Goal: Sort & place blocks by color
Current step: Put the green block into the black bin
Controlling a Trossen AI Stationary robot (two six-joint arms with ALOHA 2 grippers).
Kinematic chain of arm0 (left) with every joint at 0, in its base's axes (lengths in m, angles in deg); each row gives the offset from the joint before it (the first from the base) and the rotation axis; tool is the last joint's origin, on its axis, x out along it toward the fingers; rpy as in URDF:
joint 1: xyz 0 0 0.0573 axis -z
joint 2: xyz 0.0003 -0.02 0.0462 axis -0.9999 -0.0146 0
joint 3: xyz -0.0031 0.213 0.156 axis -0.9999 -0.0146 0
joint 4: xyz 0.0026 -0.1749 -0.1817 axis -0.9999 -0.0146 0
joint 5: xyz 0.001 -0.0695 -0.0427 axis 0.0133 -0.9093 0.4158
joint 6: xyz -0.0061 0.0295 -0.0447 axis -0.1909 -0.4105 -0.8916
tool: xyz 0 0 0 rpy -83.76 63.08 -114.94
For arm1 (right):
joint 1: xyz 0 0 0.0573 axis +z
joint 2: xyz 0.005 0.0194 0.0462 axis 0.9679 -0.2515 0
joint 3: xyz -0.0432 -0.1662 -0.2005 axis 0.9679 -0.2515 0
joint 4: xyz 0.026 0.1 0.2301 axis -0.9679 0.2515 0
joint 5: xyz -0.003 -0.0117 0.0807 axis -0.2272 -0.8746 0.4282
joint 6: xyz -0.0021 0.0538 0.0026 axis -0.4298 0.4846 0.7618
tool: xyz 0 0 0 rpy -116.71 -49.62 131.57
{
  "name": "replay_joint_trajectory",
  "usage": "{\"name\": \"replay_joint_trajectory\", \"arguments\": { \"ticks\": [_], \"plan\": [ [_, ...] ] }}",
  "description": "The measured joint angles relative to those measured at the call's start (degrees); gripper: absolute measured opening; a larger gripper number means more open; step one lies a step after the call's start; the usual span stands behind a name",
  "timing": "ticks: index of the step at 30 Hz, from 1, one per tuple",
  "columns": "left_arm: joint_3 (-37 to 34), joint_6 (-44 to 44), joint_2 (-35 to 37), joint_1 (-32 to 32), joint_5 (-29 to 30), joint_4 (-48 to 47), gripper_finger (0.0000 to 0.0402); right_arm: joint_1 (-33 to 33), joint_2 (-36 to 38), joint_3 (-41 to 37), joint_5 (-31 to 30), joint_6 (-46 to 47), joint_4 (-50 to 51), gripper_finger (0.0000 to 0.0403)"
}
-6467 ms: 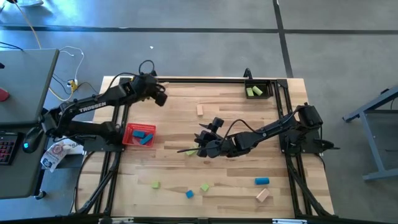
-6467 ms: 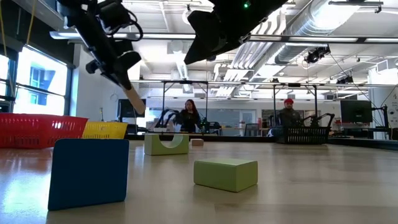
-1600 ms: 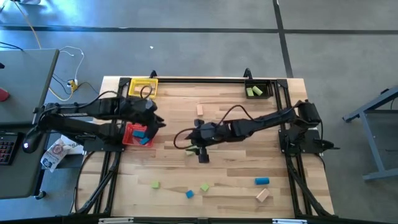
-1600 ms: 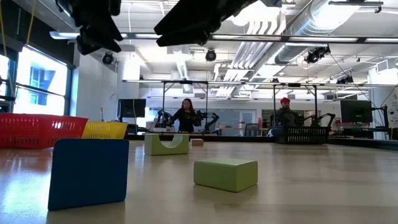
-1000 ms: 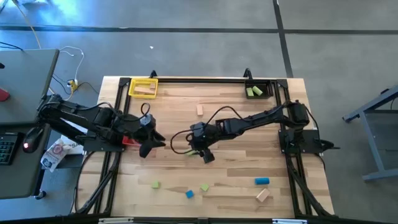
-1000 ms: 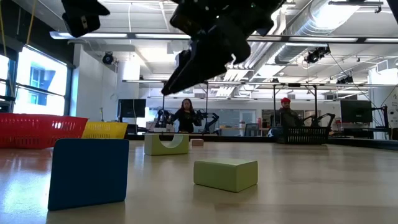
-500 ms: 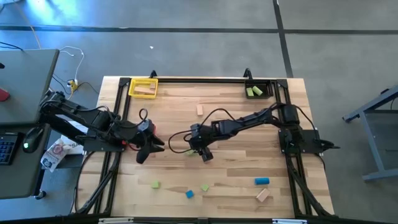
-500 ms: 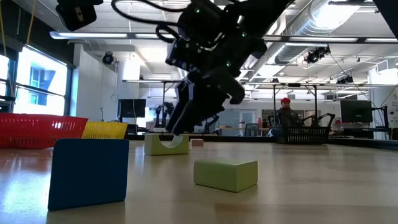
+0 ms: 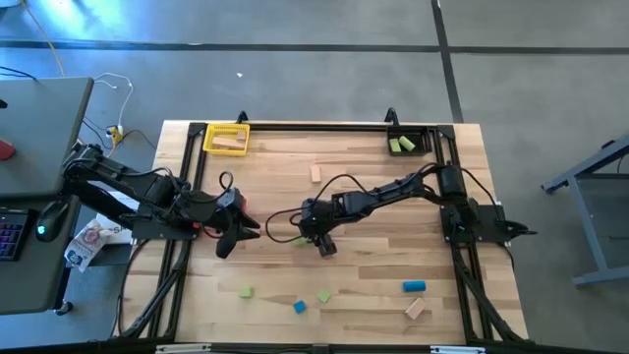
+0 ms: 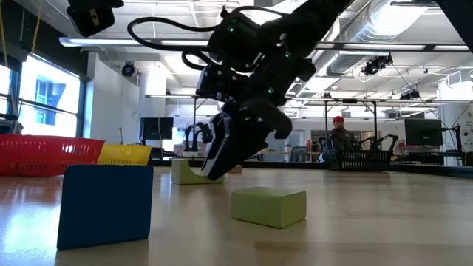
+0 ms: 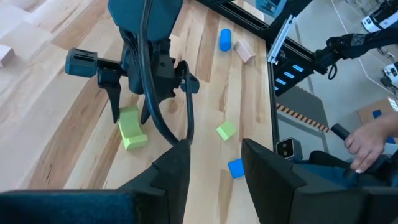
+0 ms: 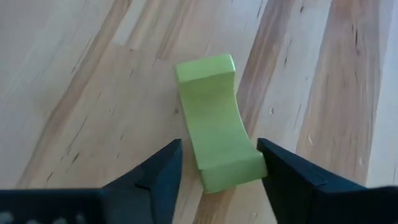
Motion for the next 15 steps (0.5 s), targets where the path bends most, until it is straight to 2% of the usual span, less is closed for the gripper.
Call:
{"name": "replay_joint_trajectory", "arguments": {
  "ticks": [6,13,15],
  "plan": [
    [0.0,0.9,0.0,0.0,0.0,0.0,0.0131,0.0,0.0,0.0,1.1,4.0,0.1,0.0106],
    [0.0,0.9,0.0,0.0,0.0,0.0,0.0131,0.1,0.2,0.0,0.4,8.7,0.5,0.0106],
    [0.0,0.9,0.0,0.0,0.0,0.0,0.0131,0.1,0.5,0.0,-1.6,10.4,1.2,0.0106]
  ]
}}
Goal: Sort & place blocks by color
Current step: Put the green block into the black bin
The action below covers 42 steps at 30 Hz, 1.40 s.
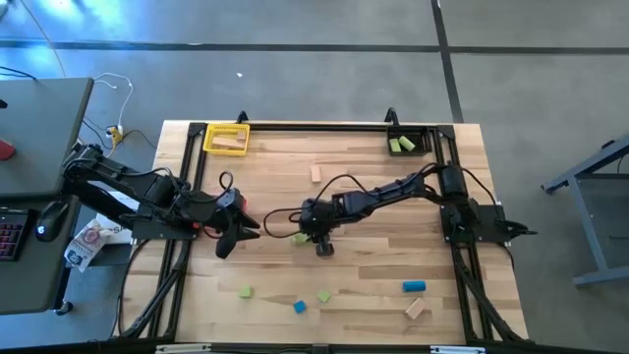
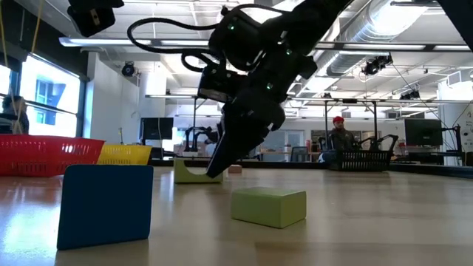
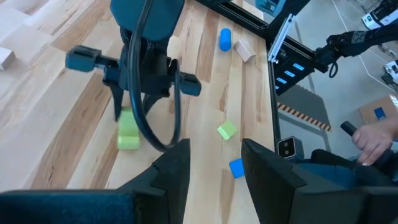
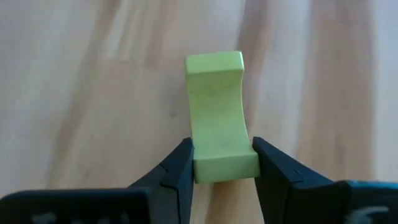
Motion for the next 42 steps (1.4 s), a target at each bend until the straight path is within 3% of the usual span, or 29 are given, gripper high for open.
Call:
{"name": "replay_joint_trajectory", "arguments": {
  "ticks": [19,25,33,42],
  "plan": [
    [-2.0,-0.9,0.0,0.0,4.2,0.1,0.0131,3.2,14.8,0.0,-40.2,20.6,21.6,0.0106],
    [-2.0,-0.9,0.0,0.0,5.7,0.3,0.0131,1.6,19.7,0.0,-53.8,31.4,33.8,0.0106],
    [-2.0,-0.9,0.0,0.0,5.8,0.2,0.0131,-4.8,25.7,0.0,-57.6,41.8,48.1,0.0106],
    [-2.0,-0.9,0.0,0.0,5.8,0.2,0.0131,-15.5,28.7,0.0,-55.5,41.4,53.0,0.0106]
  ]
}}
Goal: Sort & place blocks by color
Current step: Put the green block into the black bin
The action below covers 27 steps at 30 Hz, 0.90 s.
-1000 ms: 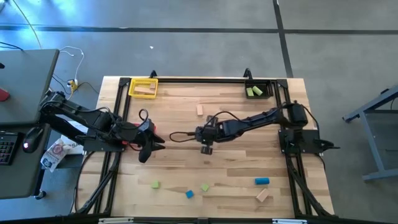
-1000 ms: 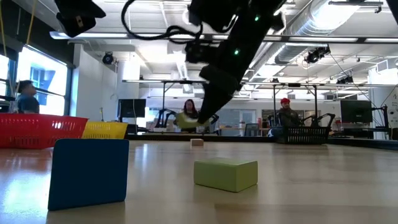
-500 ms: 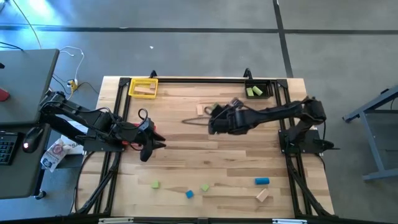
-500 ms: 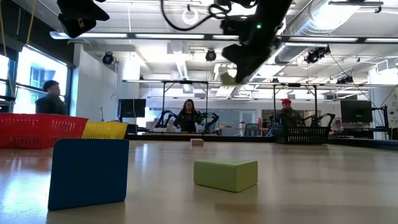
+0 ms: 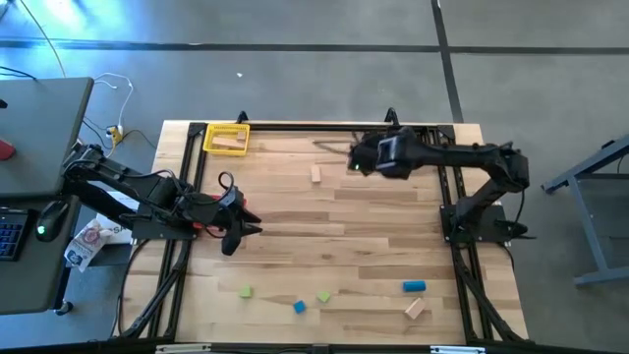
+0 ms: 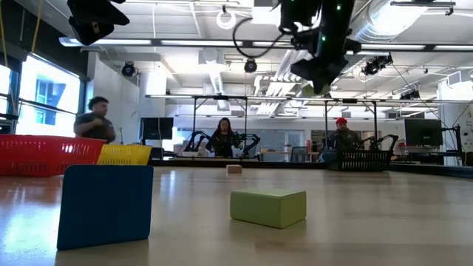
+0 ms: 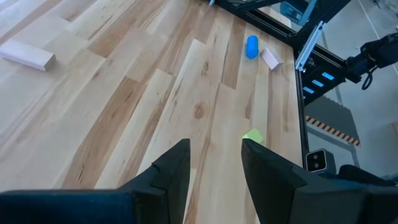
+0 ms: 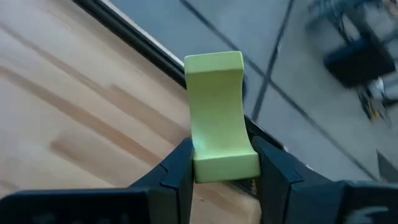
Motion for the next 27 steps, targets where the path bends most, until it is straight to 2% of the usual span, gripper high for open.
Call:
{"name": "replay_joint_trajectory", "arguments": {
  "ticks": [10,15,23,27],
  "plan": [
    [0.0,0.0,0.0,0.0,0.0,-0.1,0.0131,-15.8,0.0,-2.0,14.6,-3.7,0.5,0.0106],
    [0.0,0.0,0.0,0.0,0.0,-0.1,0.0131,-22.6,0.0,-3.7,19.5,-7.2,-1.7,0.0106],
    [0.0,0.0,0.0,0.0,0.0,-0.1,0.0131,-31.0,-0.1,-7.0,29.0,-11.7,-12.3,0.0106],
    [0.0,0.0,0.0,0.0,0.0,-0.1,0.0131,-33.2,-0.1,-10.5,30.5,-12.2,-17.1,0.0106]
  ]
}}
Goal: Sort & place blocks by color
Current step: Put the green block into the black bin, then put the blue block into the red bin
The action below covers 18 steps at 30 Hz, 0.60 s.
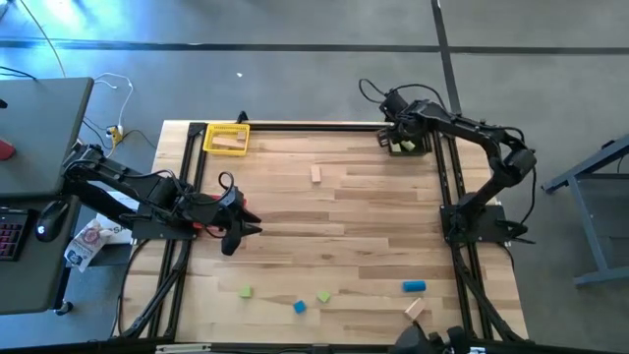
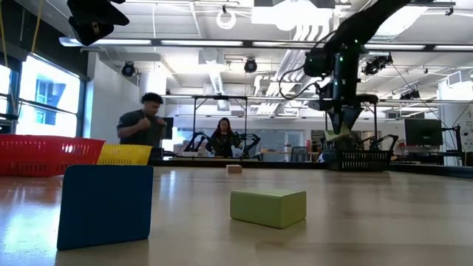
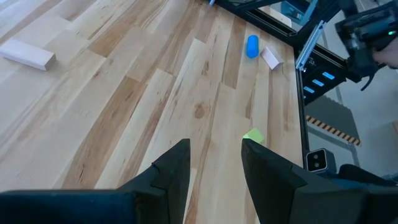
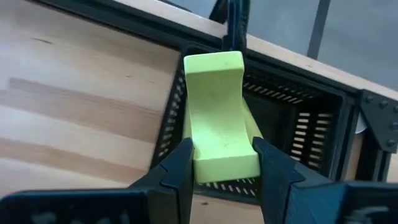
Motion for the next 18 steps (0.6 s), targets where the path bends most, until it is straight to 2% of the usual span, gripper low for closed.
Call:
{"name": "replay_joint_trajectory", "arguments": {
  "ticks": [10,14,18],
  "plan": [
    [0.0,0.8,0.0,0.0,0.0,0.0,0.0131,-2.2,0.0,-8.4,-1.3,-0.4,-5.1,0.0108],
    [0.0,0.9,0.0,0.0,0.0,0.0,0.0131,-2.2,0.0,-9.9,-5.7,0.1,-6.3,0.016],
    [0.0,0.9,0.0,0.0,0.0,0.0,0.0131,-2.2,0.0,-9.5,-5.7,0.0,-6.4,0.0207]
  ]
}}
